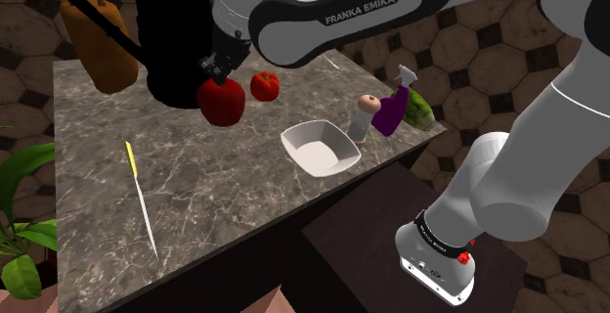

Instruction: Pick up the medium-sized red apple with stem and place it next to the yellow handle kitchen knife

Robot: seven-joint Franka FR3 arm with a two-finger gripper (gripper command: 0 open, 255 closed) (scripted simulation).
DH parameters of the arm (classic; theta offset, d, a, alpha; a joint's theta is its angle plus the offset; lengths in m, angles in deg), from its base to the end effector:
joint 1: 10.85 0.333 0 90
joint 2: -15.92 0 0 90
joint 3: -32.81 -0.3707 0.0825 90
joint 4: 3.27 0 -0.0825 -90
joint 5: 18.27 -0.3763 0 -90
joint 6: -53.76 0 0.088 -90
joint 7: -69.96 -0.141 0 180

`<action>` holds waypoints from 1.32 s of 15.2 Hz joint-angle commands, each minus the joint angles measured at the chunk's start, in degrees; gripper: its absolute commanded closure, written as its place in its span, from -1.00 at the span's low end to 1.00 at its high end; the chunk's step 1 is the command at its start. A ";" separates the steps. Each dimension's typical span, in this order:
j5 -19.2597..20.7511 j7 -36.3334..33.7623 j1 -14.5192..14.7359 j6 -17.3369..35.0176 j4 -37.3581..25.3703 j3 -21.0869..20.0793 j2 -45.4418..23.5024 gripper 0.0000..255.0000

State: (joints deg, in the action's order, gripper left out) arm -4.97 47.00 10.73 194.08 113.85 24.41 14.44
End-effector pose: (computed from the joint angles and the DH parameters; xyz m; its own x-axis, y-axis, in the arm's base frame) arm 0.5192 0.2929 0.4960 0.8792 0.2553 0.4023 0.2596 -0.9647 0.0450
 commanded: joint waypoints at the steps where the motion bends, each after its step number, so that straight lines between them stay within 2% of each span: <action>1: 0.53 -0.52 -0.03 1.54 0.93 0.06 -0.60 1.00; 12: 4.13 -4.01 0.02 9.14 4.91 0.60 -4.50 1.00; 20: 4.23 -4.10 0.03 9.31 4.98 0.62 -4.60 1.00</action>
State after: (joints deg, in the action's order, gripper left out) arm -0.74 42.90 10.76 203.38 118.84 25.03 9.83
